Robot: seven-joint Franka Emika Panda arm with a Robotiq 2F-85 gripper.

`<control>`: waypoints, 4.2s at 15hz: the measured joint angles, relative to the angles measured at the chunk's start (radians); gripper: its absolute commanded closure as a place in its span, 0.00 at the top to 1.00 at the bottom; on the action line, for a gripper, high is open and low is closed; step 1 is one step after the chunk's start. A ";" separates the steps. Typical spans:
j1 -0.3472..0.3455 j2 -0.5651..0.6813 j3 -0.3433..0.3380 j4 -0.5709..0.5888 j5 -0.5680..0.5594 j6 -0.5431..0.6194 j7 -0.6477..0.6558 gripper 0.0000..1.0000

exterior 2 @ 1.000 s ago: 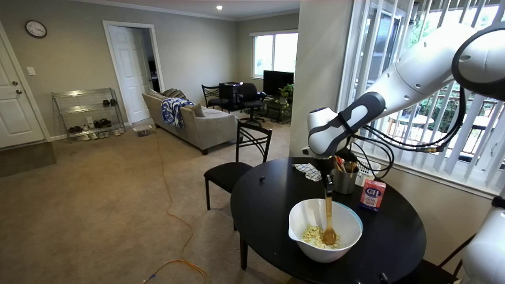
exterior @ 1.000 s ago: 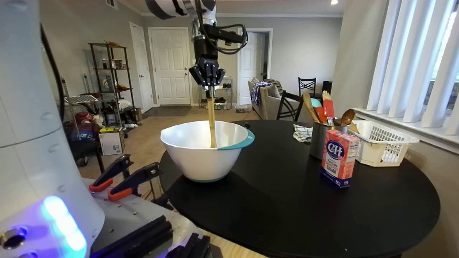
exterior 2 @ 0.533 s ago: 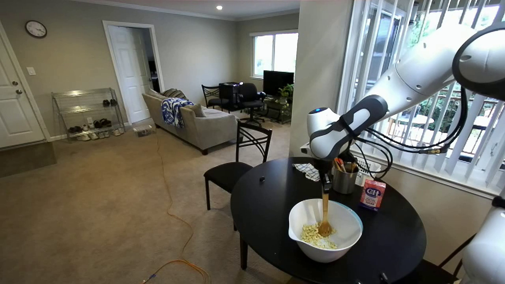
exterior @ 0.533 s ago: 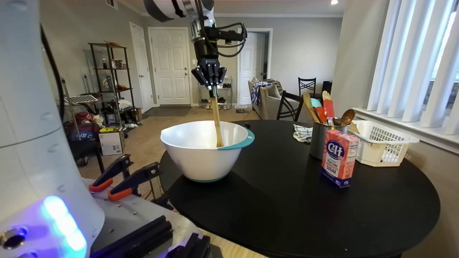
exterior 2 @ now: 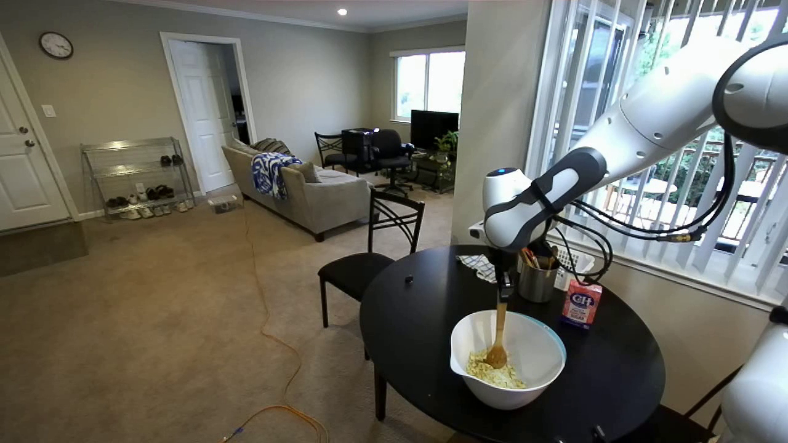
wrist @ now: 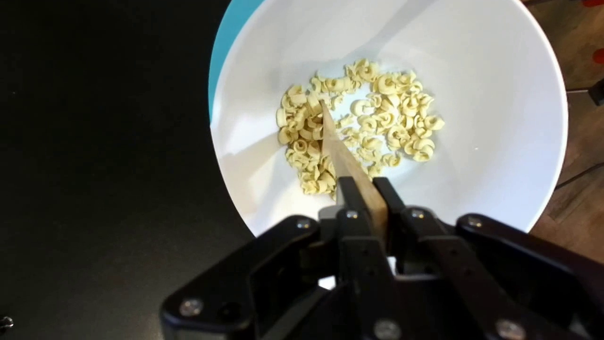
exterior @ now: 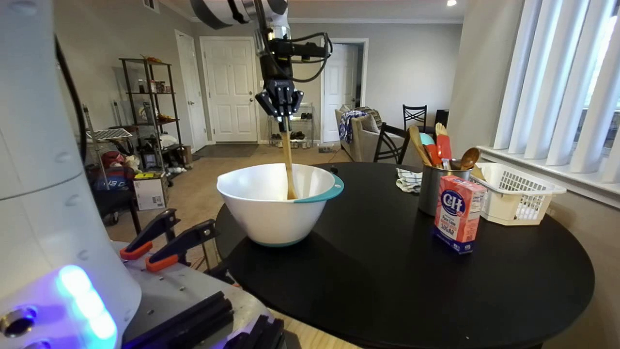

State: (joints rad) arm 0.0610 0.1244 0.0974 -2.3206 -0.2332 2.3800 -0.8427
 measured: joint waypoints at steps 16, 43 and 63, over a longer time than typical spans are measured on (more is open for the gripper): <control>-0.006 -0.006 0.011 0.005 0.171 -0.059 -0.175 0.03; 0.000 -0.035 0.026 -0.024 0.214 -0.009 -0.185 0.03; 0.033 -0.077 0.026 -0.067 0.017 -0.132 -0.052 0.03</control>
State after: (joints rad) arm 0.0943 0.0471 0.1233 -2.3880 -0.2160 2.2478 -0.8946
